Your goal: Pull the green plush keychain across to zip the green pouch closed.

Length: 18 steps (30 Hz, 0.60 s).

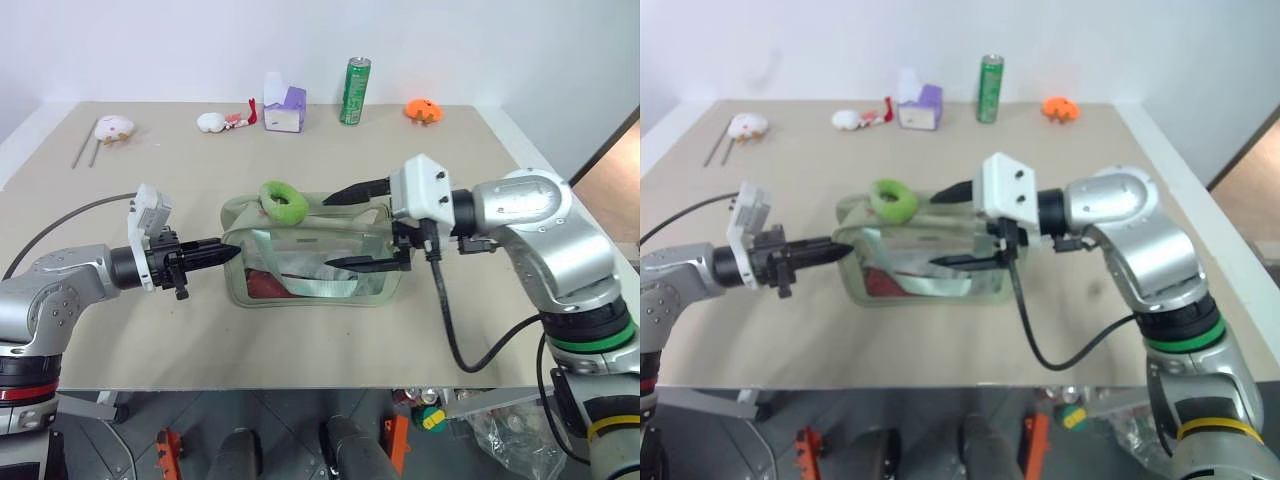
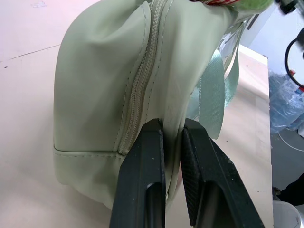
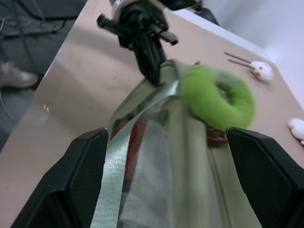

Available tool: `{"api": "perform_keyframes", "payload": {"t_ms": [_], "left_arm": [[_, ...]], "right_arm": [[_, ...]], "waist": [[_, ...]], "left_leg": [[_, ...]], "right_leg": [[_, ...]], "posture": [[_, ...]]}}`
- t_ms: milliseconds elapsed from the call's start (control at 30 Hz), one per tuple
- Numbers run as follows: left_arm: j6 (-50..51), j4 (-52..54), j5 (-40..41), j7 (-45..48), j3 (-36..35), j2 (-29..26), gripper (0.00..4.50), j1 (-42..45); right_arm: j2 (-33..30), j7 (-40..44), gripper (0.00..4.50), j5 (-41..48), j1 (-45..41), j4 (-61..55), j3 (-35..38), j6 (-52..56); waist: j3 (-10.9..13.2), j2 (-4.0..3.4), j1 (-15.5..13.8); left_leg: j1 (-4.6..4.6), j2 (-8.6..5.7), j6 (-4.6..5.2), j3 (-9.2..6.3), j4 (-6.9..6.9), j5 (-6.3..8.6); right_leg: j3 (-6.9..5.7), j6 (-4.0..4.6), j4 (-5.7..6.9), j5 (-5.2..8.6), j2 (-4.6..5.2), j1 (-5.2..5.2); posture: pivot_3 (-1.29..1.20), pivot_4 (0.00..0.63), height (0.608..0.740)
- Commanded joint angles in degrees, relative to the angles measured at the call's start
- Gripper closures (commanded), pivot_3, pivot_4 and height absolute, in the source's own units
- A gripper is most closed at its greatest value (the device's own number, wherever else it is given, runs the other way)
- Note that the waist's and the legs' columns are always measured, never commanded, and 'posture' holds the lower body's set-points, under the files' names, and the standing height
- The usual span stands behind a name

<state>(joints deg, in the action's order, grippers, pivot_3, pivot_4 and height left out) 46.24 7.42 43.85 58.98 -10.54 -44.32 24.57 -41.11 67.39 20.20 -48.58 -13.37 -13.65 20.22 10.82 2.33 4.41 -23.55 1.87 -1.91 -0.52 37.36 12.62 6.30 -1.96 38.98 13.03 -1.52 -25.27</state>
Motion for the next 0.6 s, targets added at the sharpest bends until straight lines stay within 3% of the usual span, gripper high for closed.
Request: {"api": "perform_keyframes", "payload": {"t_ms": [33,333,567,600], "left_arm": [[-0.6,1.5,0.2,-0.1,-0.8,-0.5,3.96,0.2],[-0.8,0.9,0.0,0.4,-0.6,-0.5,3.96,0.7],[-0.9,0.9,-0.3,0.0,-0.6,-0.3,3.96,0.8],[-0.4,0.7,0.4,0.1,-0.9,-0.1,4.2,0.9]], "right_arm": [[1.5,0.9,0.41,-3.3,-3.3,2.4,-0.2,-5.1],[8.0,0.4,0.41,-8.1,-8.2,7.8,-2.6,-8.7],[9.7,0.7,0.41,-10.2,-8.2,9.6,-2.9,-10.2],[9.8,0.7,0.38,-10.3,-8.2,9.8,-2.8,-10.3]], "waist": [[0.0,0.0,0.0],[0.0,0.0,0.0],[0.0,0.0,0.0],[0.0,0.0,0.0]], "left_leg": [[0.0,0.0,0.0,0.0,0.01,0.0],[0.04,0.04,0.0,-0.06,0.01,0.0],[0.03,0.03,0.0,-0.08,0.01,0.0],[0.03,0.03,0.0,-0.08,0.01,0.0]], "right_leg": [[0.0,0.0,0.0,-0.01,0.0,0.0],[-0.06,0.06,0.02,-0.04,-0.05,0.02],[-0.07,0.07,0.02,-0.04,-0.04,0.02],[-0.07,0.07,0.02,-0.04,-0.04,0.02]], "posture": [[0.0,0.15,0.74],[0.0,0.15,0.74],[0.0,0.15,0.74],[0.0,0.15,0.74]]}}
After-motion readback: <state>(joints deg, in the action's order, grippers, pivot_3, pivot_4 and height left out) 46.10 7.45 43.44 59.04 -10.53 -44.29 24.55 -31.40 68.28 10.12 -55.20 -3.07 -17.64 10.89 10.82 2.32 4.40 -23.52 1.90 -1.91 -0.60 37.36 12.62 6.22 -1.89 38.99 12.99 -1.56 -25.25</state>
